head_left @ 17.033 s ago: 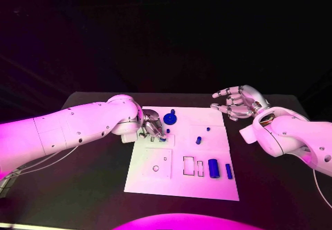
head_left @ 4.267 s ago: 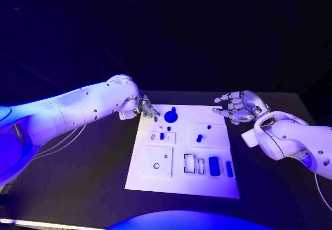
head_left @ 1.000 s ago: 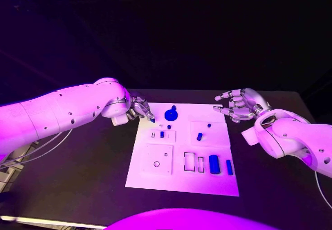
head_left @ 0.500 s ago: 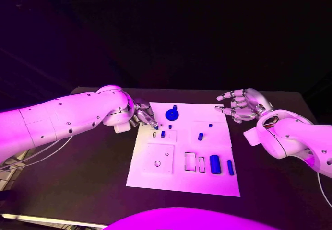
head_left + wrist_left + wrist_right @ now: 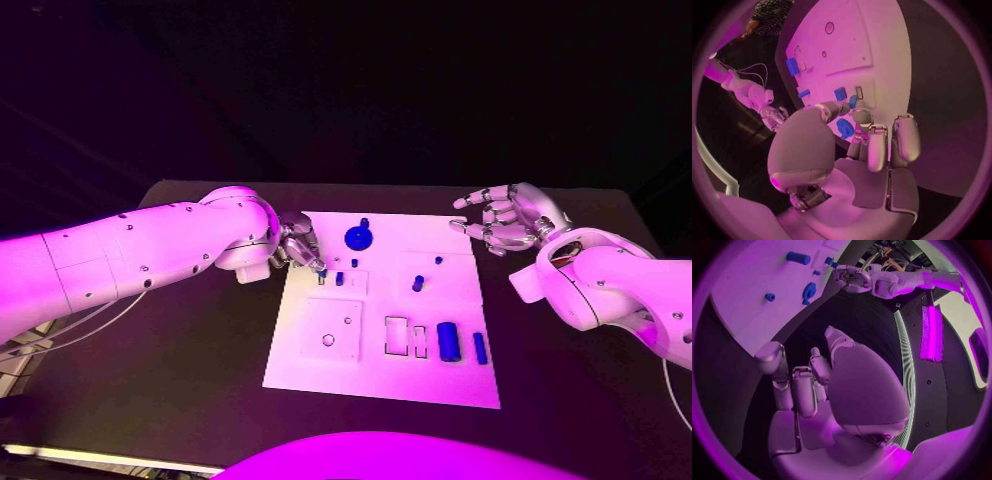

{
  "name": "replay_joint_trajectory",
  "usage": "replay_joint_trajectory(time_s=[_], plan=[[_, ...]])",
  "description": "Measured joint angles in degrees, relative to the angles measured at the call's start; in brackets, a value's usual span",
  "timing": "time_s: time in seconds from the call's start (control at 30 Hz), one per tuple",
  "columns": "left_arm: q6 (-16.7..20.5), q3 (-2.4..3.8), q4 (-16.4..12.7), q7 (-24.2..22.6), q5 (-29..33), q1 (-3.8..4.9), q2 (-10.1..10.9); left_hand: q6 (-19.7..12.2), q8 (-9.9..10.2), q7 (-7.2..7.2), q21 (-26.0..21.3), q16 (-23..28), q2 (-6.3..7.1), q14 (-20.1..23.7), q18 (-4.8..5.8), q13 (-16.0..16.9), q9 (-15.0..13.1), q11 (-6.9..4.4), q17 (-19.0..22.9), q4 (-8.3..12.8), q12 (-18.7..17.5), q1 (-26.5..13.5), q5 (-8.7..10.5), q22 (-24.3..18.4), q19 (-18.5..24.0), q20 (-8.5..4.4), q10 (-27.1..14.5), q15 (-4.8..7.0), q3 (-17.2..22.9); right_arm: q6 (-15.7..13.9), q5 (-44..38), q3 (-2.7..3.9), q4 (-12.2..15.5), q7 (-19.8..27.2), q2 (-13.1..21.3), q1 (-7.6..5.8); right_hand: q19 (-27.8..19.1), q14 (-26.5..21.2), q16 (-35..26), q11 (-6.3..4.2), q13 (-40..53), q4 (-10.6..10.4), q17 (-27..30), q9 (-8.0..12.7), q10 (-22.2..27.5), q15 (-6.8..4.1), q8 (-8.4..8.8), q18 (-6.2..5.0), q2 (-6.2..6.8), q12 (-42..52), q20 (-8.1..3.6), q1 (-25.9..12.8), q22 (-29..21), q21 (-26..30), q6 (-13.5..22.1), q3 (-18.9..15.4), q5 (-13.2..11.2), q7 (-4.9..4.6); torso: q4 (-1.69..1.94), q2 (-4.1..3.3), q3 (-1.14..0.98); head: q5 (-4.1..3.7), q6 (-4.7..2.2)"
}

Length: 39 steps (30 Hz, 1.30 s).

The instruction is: Assemble the parts on the task board

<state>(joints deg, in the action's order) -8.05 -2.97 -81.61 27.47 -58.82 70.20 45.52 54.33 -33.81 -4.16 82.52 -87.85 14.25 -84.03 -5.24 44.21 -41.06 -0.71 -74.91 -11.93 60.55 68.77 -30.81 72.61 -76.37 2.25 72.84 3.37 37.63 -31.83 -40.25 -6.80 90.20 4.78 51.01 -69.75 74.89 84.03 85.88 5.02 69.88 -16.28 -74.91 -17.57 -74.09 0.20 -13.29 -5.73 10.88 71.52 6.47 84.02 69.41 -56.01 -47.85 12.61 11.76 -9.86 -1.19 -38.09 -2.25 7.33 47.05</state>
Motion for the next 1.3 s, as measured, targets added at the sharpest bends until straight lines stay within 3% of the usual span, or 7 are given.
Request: replay_joint_trajectory(time_s=[1.3], plan=[[-2.43,-0.25,0.02,0.82,-2.15,-0.47,-0.39,0.38,0.15,0.38,0.20,-0.04,0.48,0.00,0.00,0.13,-0.17,0.22,0.00,0.15,0.00,-0.48,-0.70,0.25,0.01,0.00,0.40,-0.01,-0.15,0.00,-0.02,0.00,-0.01,0.02,0.05,0.03,0.00,0.00,0.00,0.00,0.00,0.00,0.01,0.04,0.00,0.00,0.00,0.00,0.00,0.00,0.00,0.00,0.00,0.00,0.00,-0.01,0.00,0.00,-0.06,0.01,0.00,0.09,0.25]])
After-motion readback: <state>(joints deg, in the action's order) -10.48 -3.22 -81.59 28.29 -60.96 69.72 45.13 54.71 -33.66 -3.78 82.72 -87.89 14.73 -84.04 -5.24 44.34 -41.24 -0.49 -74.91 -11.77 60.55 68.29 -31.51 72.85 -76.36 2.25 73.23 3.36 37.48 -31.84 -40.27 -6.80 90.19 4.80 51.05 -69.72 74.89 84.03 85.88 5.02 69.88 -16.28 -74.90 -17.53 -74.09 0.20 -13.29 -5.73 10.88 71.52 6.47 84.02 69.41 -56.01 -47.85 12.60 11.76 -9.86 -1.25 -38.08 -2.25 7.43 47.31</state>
